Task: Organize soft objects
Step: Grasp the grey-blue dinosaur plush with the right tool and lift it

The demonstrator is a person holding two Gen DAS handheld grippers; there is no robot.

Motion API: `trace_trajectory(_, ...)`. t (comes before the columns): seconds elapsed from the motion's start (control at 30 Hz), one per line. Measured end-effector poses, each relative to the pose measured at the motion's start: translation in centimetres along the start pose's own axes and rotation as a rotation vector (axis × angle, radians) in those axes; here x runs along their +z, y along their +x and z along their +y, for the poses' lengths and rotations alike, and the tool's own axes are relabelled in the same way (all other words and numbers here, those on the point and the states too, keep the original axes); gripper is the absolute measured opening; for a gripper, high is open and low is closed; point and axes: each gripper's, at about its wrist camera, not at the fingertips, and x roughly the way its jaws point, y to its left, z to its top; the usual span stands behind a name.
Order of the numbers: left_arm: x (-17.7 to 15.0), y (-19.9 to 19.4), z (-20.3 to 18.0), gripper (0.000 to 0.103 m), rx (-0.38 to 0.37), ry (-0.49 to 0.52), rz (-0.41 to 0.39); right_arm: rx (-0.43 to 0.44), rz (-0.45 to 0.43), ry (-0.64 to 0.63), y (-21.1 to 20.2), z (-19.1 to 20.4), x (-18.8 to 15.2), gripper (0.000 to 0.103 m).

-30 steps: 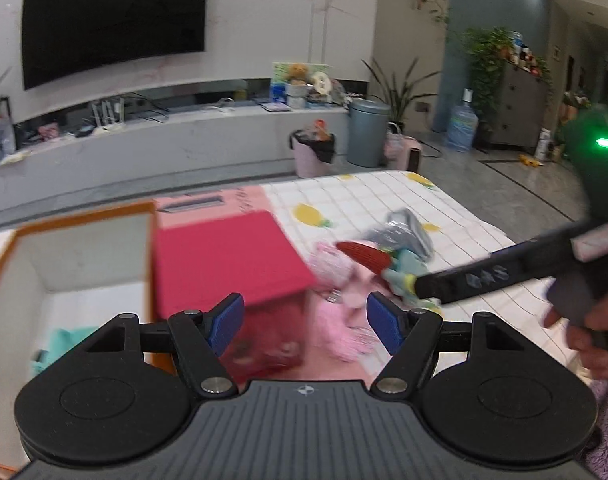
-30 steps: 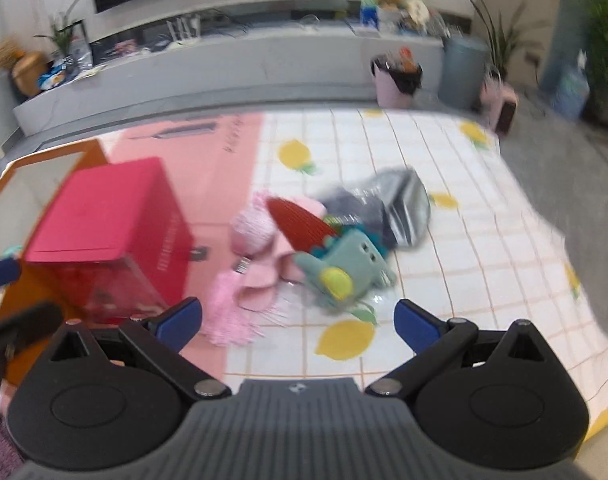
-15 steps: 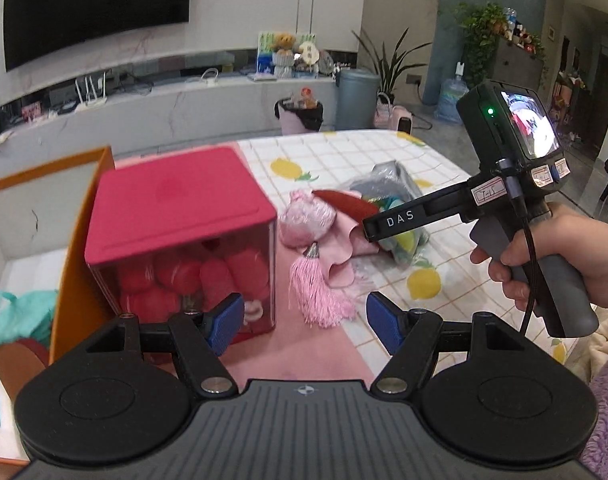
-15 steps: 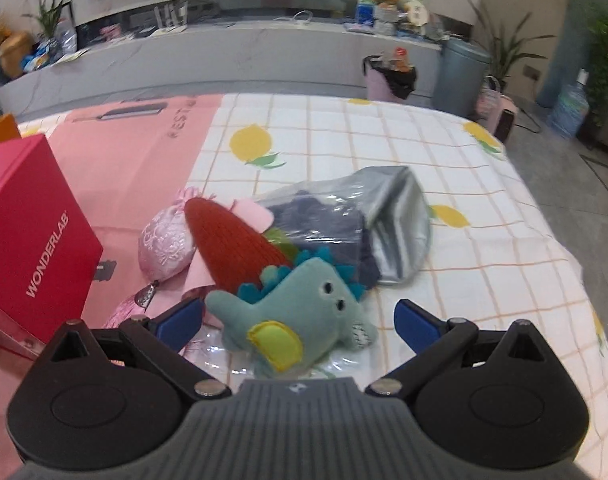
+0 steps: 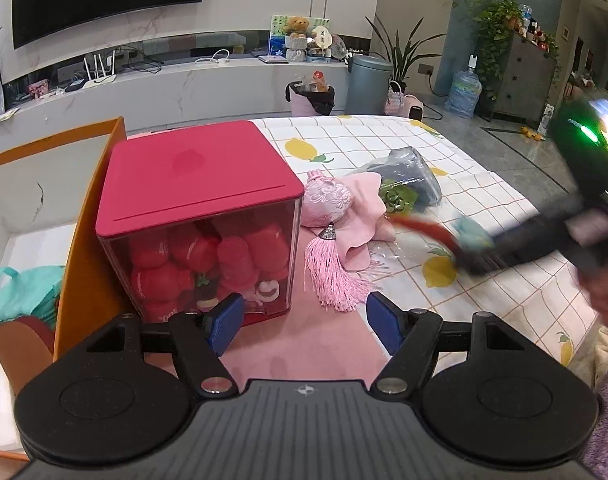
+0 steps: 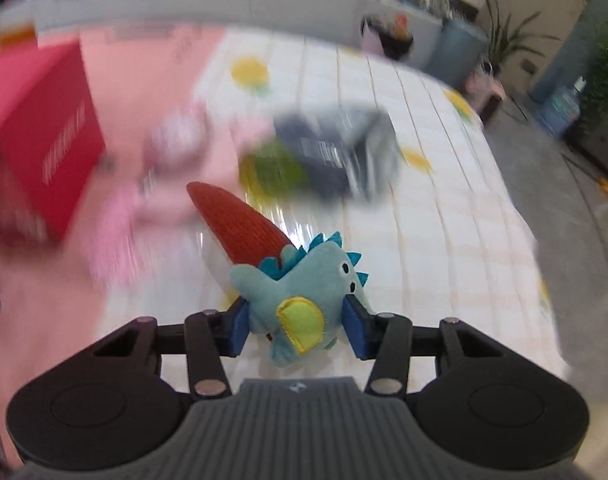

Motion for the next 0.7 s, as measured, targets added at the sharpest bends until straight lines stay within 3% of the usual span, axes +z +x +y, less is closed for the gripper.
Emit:
trace_trajectory(0.1, 0.0, 0.0, 0.0, 0.082, -0.006, -0.006, 0.01, 0.032, 0.057, 0.001, -0.5, -0.4, -2.5, 0.05)
trace_trajectory(0.17, 0.0, 0.1, -0.1, 0.082, -0.013, 0.002, 0.013, 0.039, 0.046, 0.024, -0.9, -0.8, -2.8, 0.053)
trace_trajectory(0.23, -0.2, 0.0, -0.3, 0.082, -0.016, 0.014, 0.013, 0.039, 0.031, 0.054, -1.2, -1.3, -2.5, 0.07)
trace_trajectory(0.27, -0.2, 0.1, -0.5, 0.082, -0.017, 0.02, 0.013, 0.038, 0.035, 0.065, -0.9, -1.5, -2.3, 0.071)
trace_trajectory(0.47, -0.7, 0.6, -1.3, 0.082, -0.018, 0.054, 0.024, 0.062, 0.105, 0.075, 1.2, -1.6, -2.1, 0.076)
trace_trajectory(0.7, -1.2, 0.7, -2.0, 0.082, -0.035, 0.084, 0.03, 0.073, 0.106, 0.035, 2.3, -1.3, -1.7, 0.082)
